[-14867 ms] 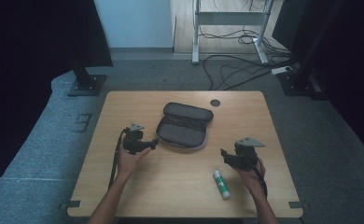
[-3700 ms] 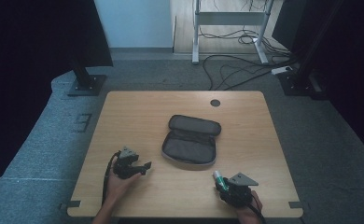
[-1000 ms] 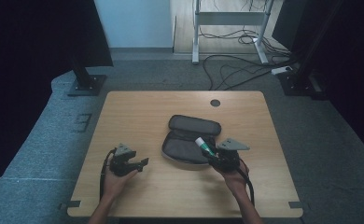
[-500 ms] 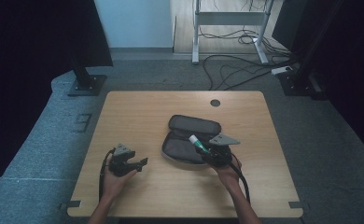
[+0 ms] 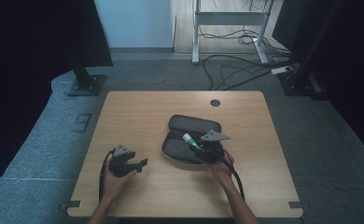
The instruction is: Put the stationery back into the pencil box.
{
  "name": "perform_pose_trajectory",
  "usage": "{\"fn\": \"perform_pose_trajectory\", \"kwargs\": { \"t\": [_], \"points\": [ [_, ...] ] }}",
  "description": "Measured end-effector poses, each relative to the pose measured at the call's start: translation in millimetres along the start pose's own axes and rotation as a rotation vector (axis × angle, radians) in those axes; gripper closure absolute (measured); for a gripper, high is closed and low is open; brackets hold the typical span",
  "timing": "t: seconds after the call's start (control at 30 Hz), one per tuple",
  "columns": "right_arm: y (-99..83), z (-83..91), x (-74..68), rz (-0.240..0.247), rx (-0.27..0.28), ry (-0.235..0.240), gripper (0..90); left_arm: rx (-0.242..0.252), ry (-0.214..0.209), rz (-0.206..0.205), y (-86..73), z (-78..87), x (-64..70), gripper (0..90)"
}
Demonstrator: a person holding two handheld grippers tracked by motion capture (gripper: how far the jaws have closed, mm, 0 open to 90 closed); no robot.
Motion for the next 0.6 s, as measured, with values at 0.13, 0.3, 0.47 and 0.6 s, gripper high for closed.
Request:
{"fn": "perform_pose_trajectory", "kwargs": {
  "t": [0.13, 0.3, 0.47, 0.6],
  "points": [
    [-1.7, -2.4, 2.6, -0.004, -0.008, -0.003, 64.8, -0.001, 0.000, -0.001, -0.3, -0.3, 0.5, 30.8],
    [-7.0, -6.9, 7.9, -0.006, -0.027, -0.020, 64.8, -0.008, 0.000, -0.007, -1.3, -2.2, 2.0, 30.7],
    [-15.7, -17.6, 14.7, 0.000, -0.073, -0.036, 64.7, -0.012, 0.002, -0.008, -2.3, -3.5, 2.2, 30.7],
    [-18.5, -23.3, 16.8, -0.001, -0.089, -0.041, 64.7, -0.012, 0.003, -0.006, -2.7, -3.6, 1.4, 30.7]
  ]
}}
Point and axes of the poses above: each handheld gripper's, and its own axes: z roughly backward along the jaws, y roughly out of its top, x roughly to its right, the point moved 7 cm from there along -z, roughly forward along the jaws, and after that the axes turned 15 degrees about y, right-handed, at the moved point
